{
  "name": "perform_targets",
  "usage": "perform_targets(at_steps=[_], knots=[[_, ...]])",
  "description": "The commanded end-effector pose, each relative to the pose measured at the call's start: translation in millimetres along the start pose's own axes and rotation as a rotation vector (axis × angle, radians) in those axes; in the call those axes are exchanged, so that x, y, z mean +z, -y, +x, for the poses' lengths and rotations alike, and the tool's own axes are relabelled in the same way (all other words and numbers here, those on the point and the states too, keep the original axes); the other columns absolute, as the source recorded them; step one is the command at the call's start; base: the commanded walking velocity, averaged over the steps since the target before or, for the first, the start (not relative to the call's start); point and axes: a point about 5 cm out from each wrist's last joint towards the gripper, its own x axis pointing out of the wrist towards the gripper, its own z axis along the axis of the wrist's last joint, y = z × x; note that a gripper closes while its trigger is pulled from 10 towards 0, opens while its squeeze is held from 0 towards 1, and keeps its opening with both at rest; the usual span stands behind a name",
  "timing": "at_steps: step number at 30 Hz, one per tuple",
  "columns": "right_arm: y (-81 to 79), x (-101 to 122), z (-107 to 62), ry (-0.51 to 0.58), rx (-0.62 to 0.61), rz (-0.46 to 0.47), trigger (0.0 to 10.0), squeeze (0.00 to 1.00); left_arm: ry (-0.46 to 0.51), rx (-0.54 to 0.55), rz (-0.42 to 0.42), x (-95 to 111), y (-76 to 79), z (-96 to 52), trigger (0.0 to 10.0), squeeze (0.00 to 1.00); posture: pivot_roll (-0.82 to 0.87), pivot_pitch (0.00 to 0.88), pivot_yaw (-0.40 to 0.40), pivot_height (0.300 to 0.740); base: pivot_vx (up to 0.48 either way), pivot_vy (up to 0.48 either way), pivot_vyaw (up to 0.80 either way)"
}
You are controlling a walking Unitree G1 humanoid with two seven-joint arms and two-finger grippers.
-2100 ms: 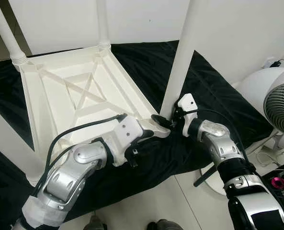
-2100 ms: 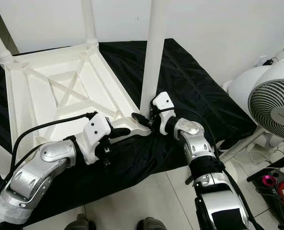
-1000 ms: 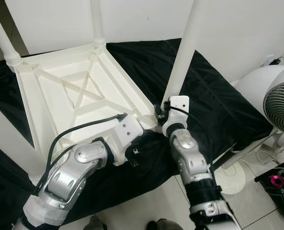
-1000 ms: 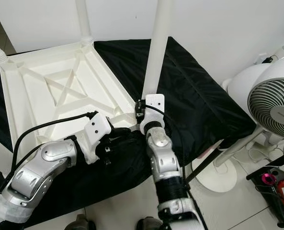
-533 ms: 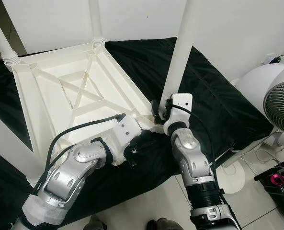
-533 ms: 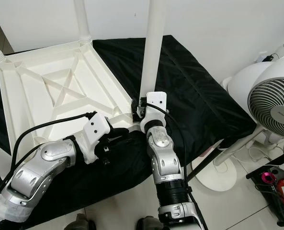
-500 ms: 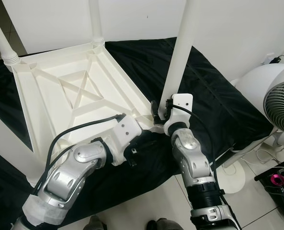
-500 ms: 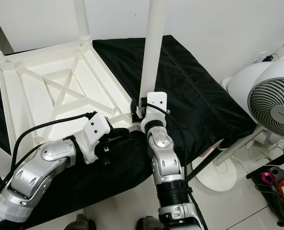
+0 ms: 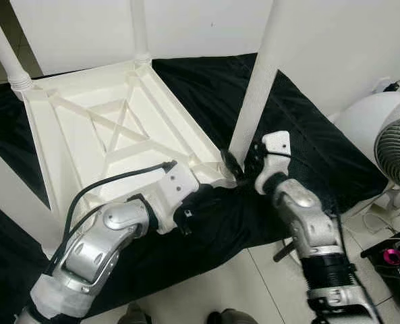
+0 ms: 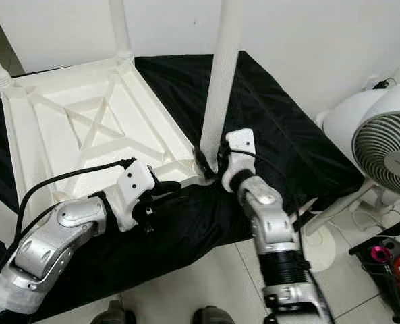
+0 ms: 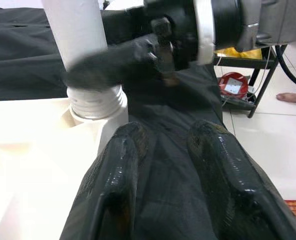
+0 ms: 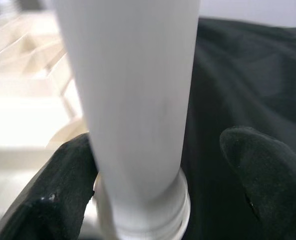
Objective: Building children table
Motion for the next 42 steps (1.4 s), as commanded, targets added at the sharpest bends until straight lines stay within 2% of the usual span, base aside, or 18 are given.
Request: perform_targets(at_steps=[1,5,8,19,20,21,22,31,32,35,37,42], knots=[[-0.8,-1.9,1.1,-0.001,0.060,-0.017,10.0,0.00,0.000,-0.018,0.012,0.2,-3.2,-2.0,10.0,0.00,-0.08,0.036,-0.031,0.740,0.000,0.000,0.00],[2.3,-4.2,12.4,-0.026,0.175,-0.101,10.0,0.00,0.004,-0.020,0.029,2.9,-6.5,0.2,10.0,0.00,-0.08,0.031,-0.029,0.740,0.000,0.000,0.00],[1.6,-2.7,20.6,-0.027,0.200,-0.151,10.0,0.00,0.011,-0.020,0.032,5.2,-7.2,1.8,10.0,0.00,-0.08,0.031,-0.029,0.740,0.000,0.000,0.00],[1.1,1.3,32.4,-0.028,0.257,-0.178,10.0,0.00,0.018,-0.043,0.021,4.3,-0.3,5.7,10.0,0.00,-0.07,0.029,-0.029,0.740,0.000,0.000,0.00],[2.3,0.4,34.0,-0.033,0.281,-0.184,2.9,0.00,0.021,-0.047,0.018,3.8,1.7,7.1,10.0,0.00,-0.06,0.027,-0.035,0.740,0.000,0.000,0.00],[2.3,0.4,34.0,-0.033,0.281,-0.184,2.9,0.00,0.021,-0.047,0.018,3.8,1.7,7.1,10.0,0.00,-0.06,0.027,-0.035,0.740,0.000,0.000,0.00],[4.2,-2.0,33.7,-0.046,0.297,-0.171,0.0,0.00,0.025,-0.041,0.014,3.9,1.6,7.4,10.0,0.00,-0.06,0.027,-0.041,0.740,0.000,0.000,0.00],[9.2,-16.4,25.1,-0.065,0.306,-0.155,0.0,0.00,0.026,-0.025,0.010,3.4,-1.0,5.6,10.0,0.00,-0.07,0.036,-0.033,0.740,0.000,0.000,0.00],[10.8,-17.7,23.0,-0.052,0.265,-0.139,10.0,0.00,0.027,-0.034,0.010,3.6,-0.4,6.4,10.0,0.00,-0.07,0.039,-0.031,0.740,0.000,0.000,0.00],[10.9,-17.6,22.5,-0.044,0.246,-0.122,10.0,0.00,0.028,-0.037,0.009,3.8,-0.1,6.7,10.0,0.00,-0.08,0.041,-0.028,0.740,0.000,0.000,0.00],[8.5,-14.0,22.3,0.003,0.182,-0.054,10.0,0.00,0.028,-0.045,0.011,4.0,0.1,7.9,10.0,0.00,-0.09,0.045,-0.026,0.740,0.000,0.000,0.00],[4.3,-11.0,23.4,0.044,0.075,-0.003,10.0,0.00,0.030,-0.054,0.011,4.4,0.9,9.0,10.0,0.00,-0.10,0.050,-0.022,0.740,0.000,0.000,0.00]])
